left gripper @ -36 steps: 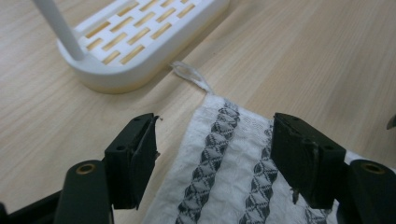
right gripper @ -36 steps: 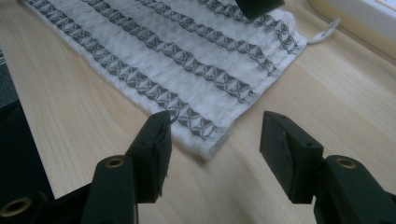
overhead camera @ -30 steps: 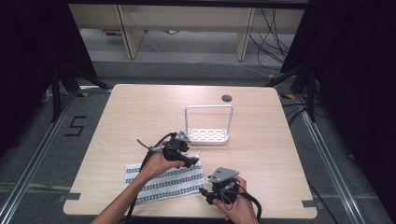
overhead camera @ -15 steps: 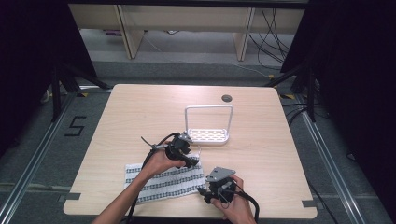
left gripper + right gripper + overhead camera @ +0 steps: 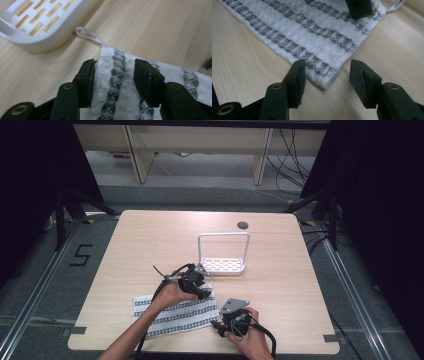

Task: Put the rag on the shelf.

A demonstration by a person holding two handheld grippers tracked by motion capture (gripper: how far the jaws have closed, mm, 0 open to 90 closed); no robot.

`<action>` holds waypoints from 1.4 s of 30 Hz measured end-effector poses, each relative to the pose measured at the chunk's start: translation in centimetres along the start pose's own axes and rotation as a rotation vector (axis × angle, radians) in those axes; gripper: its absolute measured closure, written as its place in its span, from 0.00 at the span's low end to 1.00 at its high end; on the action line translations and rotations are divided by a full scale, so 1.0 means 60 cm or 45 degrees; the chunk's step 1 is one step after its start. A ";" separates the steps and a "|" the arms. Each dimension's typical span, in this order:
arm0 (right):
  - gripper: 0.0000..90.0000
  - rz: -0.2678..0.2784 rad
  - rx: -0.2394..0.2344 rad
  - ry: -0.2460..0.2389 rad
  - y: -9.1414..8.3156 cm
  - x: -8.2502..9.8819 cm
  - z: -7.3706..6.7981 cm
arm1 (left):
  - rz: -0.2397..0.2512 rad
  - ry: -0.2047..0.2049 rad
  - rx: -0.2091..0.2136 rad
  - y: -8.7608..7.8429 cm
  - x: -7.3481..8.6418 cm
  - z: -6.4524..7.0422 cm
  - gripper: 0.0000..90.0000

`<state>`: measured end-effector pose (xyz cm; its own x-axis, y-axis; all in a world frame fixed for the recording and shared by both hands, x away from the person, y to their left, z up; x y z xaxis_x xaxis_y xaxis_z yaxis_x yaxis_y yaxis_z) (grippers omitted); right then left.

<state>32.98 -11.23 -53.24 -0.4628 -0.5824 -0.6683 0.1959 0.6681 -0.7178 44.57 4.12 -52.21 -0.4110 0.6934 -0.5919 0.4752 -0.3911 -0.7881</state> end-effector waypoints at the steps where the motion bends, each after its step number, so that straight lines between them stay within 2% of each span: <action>1: 0.57 -0.012 -0.008 -0.029 -0.001 -0.001 0.003 | 0.015 -0.030 0.002 0.001 -0.001 0.003 0.63; 2: 0.60 -0.011 -0.001 -0.023 -0.002 -0.002 0.004 | 0.014 -0.028 0.005 0.000 0.000 0.003 0.66; 3: 0.63 -0.010 -0.008 -0.023 -0.001 -0.002 0.003 | -0.001 0.010 0.010 -0.002 0.001 -0.001 0.69; 4: 0.66 0.011 -0.001 -0.023 0.001 -0.002 0.004 | 0.018 -0.025 0.018 -0.001 0.001 0.003 0.73; 5: 0.69 -0.008 -0.011 -0.011 -0.002 -0.002 0.003 | 0.002 0.020 0.020 -0.003 0.002 0.000 0.76; 9: 0.83 0.021 -0.046 0.050 -0.004 -0.002 0.011 | 0.008 0.036 0.037 -0.004 0.003 0.002 0.86; 10: 0.85 0.023 -0.051 0.056 -0.005 -0.002 0.012 | 0.008 0.036 0.037 -0.004 0.003 0.002 0.88; 11: 0.88 0.019 -0.052 0.041 -0.005 -0.002 0.015 | 0.027 -0.002 0.025 -0.003 0.002 0.006 0.89; 12: 0.90 0.018 -0.056 0.035 -0.005 -0.003 0.015 | 0.010 0.032 0.021 -0.005 0.002 0.003 0.90; 13: 0.92 0.015 -0.066 0.035 -0.005 -0.003 0.015 | 0.028 -0.005 0.019 -0.004 0.001 0.006 0.90; 16: 0.96 0.034 -0.077 0.058 -0.003 -0.004 0.013 | 0.030 -0.006 0.012 -0.008 0.002 0.006 0.92; 17: 0.96 0.033 -0.092 0.033 -0.007 -0.006 0.015 | 0.016 0.020 0.011 -0.012 0.002 0.003 0.92; 18: 0.97 0.047 -0.097 0.029 -0.011 -0.008 0.015 | 0.027 0.024 0.008 -0.015 0.002 0.002 0.92; 20: 0.97 0.073 -0.099 0.018 -0.018 -0.013 0.017 | 0.038 0.017 0.006 -0.024 0.001 -0.001 0.92; 21: 0.97 0.083 -0.096 0.020 -0.021 -0.015 0.017 | 0.060 -0.006 0.003 -0.029 0.000 -0.002 0.93; 22: 0.97 0.091 -0.100 0.007 -0.024 -0.016 0.019 | 0.059 0.011 0.000 -0.036 0.000 -0.005 0.93; 24: 0.97 0.109 -0.113 0.028 -0.030 -0.020 0.018 | 0.084 -0.012 -0.009 -0.050 -0.001 -0.008 0.93; 29: 0.98 0.165 -0.109 -0.011 -0.050 -0.037 0.016 | 0.186 -0.096 -0.026 -0.094 -0.007 -0.019 0.93; 30: 0.98 0.191 -0.098 -0.021 -0.055 -0.043 0.015 | 0.192 -0.098 -0.042 -0.103 -0.008 -0.024 0.93; 31: 0.98 0.200 -0.118 -0.035 -0.059 -0.049 0.015 | 0.208 -0.107 -0.046 -0.112 -0.009 -0.027 0.93; 34: 0.98 0.243 -0.096 -0.057 -0.073 -0.066 0.017 | 0.250 -0.145 -0.064 -0.138 -0.014 -0.035 0.93; 35: 0.98 0.247 -0.094 -0.044 -0.078 -0.072 0.018 | 0.266 -0.153 -0.073 -0.147 -0.016 -0.038 0.93; 36: 0.98 0.266 -0.080 -0.074 -0.083 -0.078 0.022 | 0.280 -0.164 -0.079 -0.156 -0.018 -0.041 0.93; 39: 0.98 0.294 -0.084 -0.057 -0.099 -0.094 0.025 | 0.316 -0.189 -0.095 -0.179 -0.025 -0.047 0.93; 41: 0.98 0.316 -0.068 -0.088 -0.113 -0.108 0.030 | 0.356 -0.224 -0.088 -0.195 -0.032 -0.050 0.93; 42: 0.98 0.318 -0.081 -0.081 -0.121 -0.115 0.031 | 0.376 -0.235 -0.087 -0.203 -0.035 -0.051 0.93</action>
<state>36.36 -12.95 -43.79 -0.3509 -0.4225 -0.8357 0.2419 0.8213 -0.5167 42.04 9.29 -40.81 -0.3791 0.4328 -0.8179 0.6430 -0.5124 -0.5692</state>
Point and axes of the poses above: each handheld gripper's, and its own axes: y roughly forward along the jaws, x roughly out of its underside, z roughly to its right, the point moved 3 cm from there along y, roughly forward along the jaws, and after that the axes turned 15 degrees about -x, right-handed, at the moved point
